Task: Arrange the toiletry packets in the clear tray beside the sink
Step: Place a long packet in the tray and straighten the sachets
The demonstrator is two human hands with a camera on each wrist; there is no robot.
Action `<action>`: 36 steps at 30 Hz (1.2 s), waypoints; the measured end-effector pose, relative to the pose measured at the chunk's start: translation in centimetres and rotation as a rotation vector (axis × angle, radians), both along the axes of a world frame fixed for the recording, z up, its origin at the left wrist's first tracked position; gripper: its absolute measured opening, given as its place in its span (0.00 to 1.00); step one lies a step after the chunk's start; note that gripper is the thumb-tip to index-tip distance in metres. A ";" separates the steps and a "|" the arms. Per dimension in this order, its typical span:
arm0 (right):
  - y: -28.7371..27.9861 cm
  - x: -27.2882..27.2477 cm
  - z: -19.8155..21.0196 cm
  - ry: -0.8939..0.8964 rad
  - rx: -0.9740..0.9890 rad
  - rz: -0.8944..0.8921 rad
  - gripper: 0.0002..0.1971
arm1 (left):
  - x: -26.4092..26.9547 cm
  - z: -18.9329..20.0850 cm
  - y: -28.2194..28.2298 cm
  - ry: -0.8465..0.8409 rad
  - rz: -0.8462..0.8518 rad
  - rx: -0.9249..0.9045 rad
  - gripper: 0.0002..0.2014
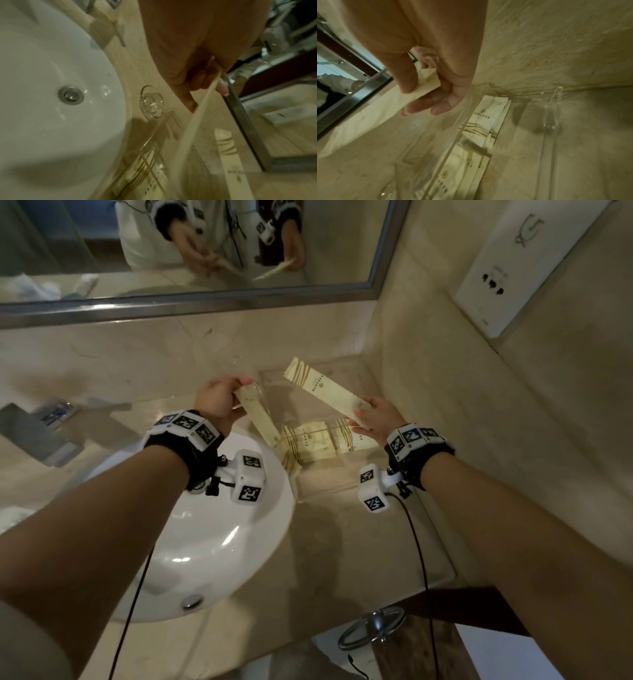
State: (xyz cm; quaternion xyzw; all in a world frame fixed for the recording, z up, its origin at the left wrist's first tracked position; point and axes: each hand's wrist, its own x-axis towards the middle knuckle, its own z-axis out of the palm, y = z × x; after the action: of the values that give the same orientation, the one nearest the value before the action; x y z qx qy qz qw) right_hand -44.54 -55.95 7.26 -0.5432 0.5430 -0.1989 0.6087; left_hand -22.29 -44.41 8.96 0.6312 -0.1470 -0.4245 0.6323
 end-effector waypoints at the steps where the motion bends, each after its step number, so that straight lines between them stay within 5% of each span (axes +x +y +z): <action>1: 0.2 0.2 0.4 -0.012 0.028 0.034 0.06 | -0.1 0.2 0.0 -0.019 0.007 0.004 0.16; 4: 0.9 0.6 1.0 -0.030 0.061 0.129 0.04 | 0.0 0.4 0.1 -0.101 0.001 0.029 0.17; 7: 1.6 1.4 1.0 -0.060 0.063 0.196 0.14 | 0.2 0.0 0.7 -0.185 -0.045 0.078 0.18; 12: 2.2 2.9 0.4 0.036 0.022 0.097 0.18 | 0.3 -0.4 2.2 -0.233 -0.063 0.126 0.18; 19: 2.7 4.0 -0.1 0.143 -0.075 0.197 0.13 | 0.7 -0.5 3.2 -0.270 -0.110 0.194 0.17; 25: 3.3 4.2 -0.2 0.054 0.035 0.289 0.04 | 0.5 -0.4 3.1 -0.272 -0.156 0.237 0.18; 30: 3.7 4.6 -0.1 -0.108 0.158 0.246 0.23 | -0.1 -0.2 2.7 -0.270 -0.212 0.245 0.17; 36: 3.0 4.5 -0.9 -0.103 0.188 0.246 0.25 | -0.7 -0.1 2.2 -0.281 -0.258 0.256 0.18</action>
State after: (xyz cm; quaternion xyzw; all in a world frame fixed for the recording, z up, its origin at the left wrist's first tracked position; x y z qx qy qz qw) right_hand -40.01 -52.96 6.31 -0.5356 0.4568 -0.0987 0.7034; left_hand -22.99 -42.22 8.81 0.7351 -0.2580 -0.4248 0.4611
